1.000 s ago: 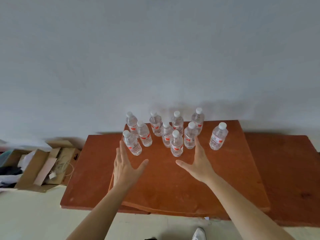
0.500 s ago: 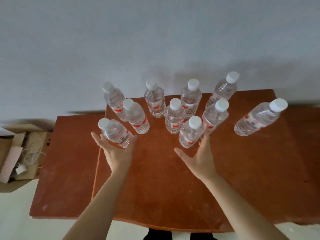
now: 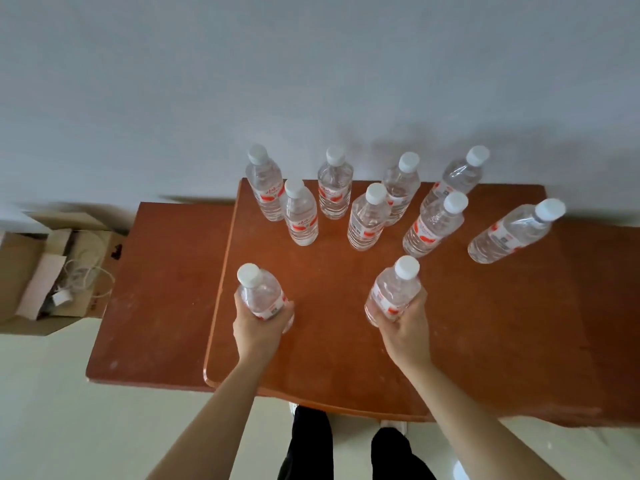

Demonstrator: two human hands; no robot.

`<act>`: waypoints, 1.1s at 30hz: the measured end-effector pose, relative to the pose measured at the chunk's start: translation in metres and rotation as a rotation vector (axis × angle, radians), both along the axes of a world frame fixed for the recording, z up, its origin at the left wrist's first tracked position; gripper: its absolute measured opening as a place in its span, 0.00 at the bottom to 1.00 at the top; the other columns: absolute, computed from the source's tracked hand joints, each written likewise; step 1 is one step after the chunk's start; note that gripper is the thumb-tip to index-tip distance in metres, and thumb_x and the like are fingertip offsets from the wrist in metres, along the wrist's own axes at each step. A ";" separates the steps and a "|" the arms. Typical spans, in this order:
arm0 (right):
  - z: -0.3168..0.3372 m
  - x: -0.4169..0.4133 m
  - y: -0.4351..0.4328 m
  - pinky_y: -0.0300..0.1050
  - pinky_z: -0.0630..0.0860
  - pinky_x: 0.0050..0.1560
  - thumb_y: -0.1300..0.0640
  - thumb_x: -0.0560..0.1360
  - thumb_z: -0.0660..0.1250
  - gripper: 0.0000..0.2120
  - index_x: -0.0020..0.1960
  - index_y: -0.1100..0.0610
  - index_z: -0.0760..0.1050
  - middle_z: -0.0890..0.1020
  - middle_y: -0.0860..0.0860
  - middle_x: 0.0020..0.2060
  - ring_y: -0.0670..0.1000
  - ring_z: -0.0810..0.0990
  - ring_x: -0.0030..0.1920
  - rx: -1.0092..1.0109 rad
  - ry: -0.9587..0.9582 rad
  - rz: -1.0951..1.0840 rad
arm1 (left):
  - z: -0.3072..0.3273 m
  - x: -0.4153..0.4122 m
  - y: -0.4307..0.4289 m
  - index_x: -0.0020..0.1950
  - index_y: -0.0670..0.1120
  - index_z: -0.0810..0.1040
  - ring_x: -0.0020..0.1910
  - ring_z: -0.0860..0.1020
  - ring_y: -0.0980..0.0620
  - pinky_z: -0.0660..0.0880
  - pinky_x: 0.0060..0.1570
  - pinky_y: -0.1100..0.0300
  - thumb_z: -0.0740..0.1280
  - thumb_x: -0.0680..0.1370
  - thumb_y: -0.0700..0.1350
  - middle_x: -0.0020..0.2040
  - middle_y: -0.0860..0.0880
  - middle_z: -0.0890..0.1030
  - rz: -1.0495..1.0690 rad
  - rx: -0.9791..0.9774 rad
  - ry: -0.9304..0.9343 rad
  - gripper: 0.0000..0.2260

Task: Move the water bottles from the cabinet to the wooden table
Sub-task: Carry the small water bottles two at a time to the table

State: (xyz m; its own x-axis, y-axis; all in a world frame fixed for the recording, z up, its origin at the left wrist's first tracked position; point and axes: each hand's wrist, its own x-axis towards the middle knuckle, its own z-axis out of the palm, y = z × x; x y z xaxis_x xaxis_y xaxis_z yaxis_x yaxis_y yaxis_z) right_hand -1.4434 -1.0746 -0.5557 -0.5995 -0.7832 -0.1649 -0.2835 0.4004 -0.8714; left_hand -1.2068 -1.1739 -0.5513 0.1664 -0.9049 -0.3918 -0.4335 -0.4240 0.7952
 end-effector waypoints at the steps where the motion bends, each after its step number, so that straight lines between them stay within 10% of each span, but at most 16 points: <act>1: 0.007 0.006 0.012 0.57 0.82 0.59 0.45 0.73 0.75 0.35 0.71 0.41 0.58 0.76 0.48 0.65 0.50 0.80 0.62 0.014 -0.018 0.020 | 0.006 0.004 0.015 0.67 0.63 0.65 0.48 0.81 0.56 0.76 0.46 0.56 0.80 0.64 0.56 0.49 0.61 0.80 -0.005 0.027 -0.023 0.37; 6: 0.058 0.012 0.042 0.54 0.81 0.61 0.48 0.73 0.77 0.34 0.72 0.49 0.63 0.76 0.49 0.65 0.51 0.79 0.63 -0.012 -0.028 0.206 | 0.065 0.018 0.062 0.55 0.68 0.62 0.45 0.80 0.53 0.73 0.42 0.57 0.76 0.60 0.61 0.44 0.61 0.79 0.052 0.036 -0.127 0.31; 14: 0.190 0.018 0.012 0.25 0.70 0.58 0.44 0.75 0.74 0.30 0.73 0.47 0.67 0.74 0.41 0.63 0.38 0.72 0.64 -0.394 0.143 0.665 | 0.223 0.060 0.133 0.66 0.50 0.56 0.42 0.80 0.41 0.78 0.40 0.51 0.77 0.69 0.53 0.54 0.44 0.79 0.059 -0.350 -0.662 0.36; 21: 0.264 0.119 0.036 0.55 0.81 0.60 0.56 0.70 0.80 0.38 0.74 0.58 0.67 0.74 0.57 0.66 0.55 0.75 0.65 -0.699 0.440 0.998 | 0.316 0.137 0.296 0.68 0.47 0.70 0.36 0.82 0.40 0.80 0.30 0.51 0.81 0.63 0.54 0.50 0.42 0.82 0.134 -0.394 -1.168 0.38; 33: 0.353 0.380 0.260 0.76 0.62 0.69 0.64 0.68 0.77 0.41 0.77 0.47 0.67 0.75 0.55 0.64 0.61 0.74 0.65 -1.104 0.664 1.431 | 0.371 0.270 0.640 0.72 0.49 0.75 0.56 0.79 0.36 0.70 0.59 0.27 0.81 0.60 0.40 0.59 0.40 0.80 0.638 -0.006 -1.453 0.40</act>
State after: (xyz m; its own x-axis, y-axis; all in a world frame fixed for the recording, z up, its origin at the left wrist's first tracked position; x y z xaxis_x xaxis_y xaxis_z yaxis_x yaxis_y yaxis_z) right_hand -1.0632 -0.8147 -0.2022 0.7382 -0.2570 0.6237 -0.1945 -0.9664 -0.1681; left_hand -0.9372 -0.5337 -0.1801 0.7173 -0.5434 0.4362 -0.5533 -0.8247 -0.1176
